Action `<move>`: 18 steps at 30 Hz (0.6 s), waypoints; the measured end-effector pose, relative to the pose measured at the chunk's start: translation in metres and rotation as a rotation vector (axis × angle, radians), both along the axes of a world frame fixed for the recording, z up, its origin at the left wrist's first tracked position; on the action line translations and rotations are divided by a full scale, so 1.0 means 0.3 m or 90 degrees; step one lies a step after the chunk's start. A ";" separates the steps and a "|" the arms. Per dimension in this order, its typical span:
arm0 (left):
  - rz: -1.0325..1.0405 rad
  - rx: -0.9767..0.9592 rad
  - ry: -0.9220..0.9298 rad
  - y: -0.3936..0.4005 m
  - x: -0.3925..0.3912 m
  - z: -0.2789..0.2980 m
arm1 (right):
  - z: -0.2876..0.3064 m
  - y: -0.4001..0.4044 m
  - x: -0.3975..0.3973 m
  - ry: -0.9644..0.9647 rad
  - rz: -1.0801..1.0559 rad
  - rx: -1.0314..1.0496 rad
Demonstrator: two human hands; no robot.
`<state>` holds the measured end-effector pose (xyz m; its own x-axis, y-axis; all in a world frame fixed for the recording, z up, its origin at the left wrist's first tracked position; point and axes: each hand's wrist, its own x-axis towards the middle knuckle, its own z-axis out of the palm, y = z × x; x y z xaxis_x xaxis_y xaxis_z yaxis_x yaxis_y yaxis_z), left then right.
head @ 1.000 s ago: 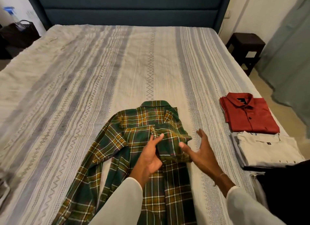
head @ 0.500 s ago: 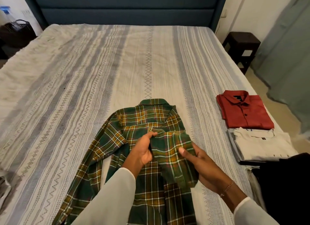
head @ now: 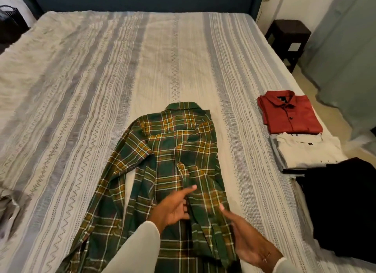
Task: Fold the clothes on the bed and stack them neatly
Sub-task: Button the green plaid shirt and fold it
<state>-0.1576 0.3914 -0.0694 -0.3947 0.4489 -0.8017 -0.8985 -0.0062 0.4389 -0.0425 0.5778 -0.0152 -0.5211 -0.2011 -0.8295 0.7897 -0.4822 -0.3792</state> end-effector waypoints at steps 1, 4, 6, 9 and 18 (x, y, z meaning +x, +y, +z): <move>-0.044 -0.016 -0.002 -0.015 0.041 -0.011 | -0.022 -0.006 0.032 -0.004 0.027 0.020; -0.062 -0.003 -0.024 -0.035 0.112 -0.031 | -0.051 -0.003 0.071 0.009 -0.007 0.075; -0.059 0.040 -0.045 -0.036 0.138 -0.017 | -0.047 0.001 0.077 0.015 -0.035 0.067; -0.059 0.057 -0.055 -0.041 0.176 -0.013 | -0.038 -0.007 0.124 -0.013 0.077 0.141; -0.182 -0.008 -0.091 -0.108 0.310 -0.024 | -0.080 -0.064 0.241 0.052 0.247 0.507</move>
<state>-0.0646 0.3589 -0.0765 -0.1367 0.5154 -0.8460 -0.9155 0.2604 0.3066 0.0297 0.5585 -0.0391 -0.6002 0.2443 -0.7616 0.7982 0.2449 -0.5504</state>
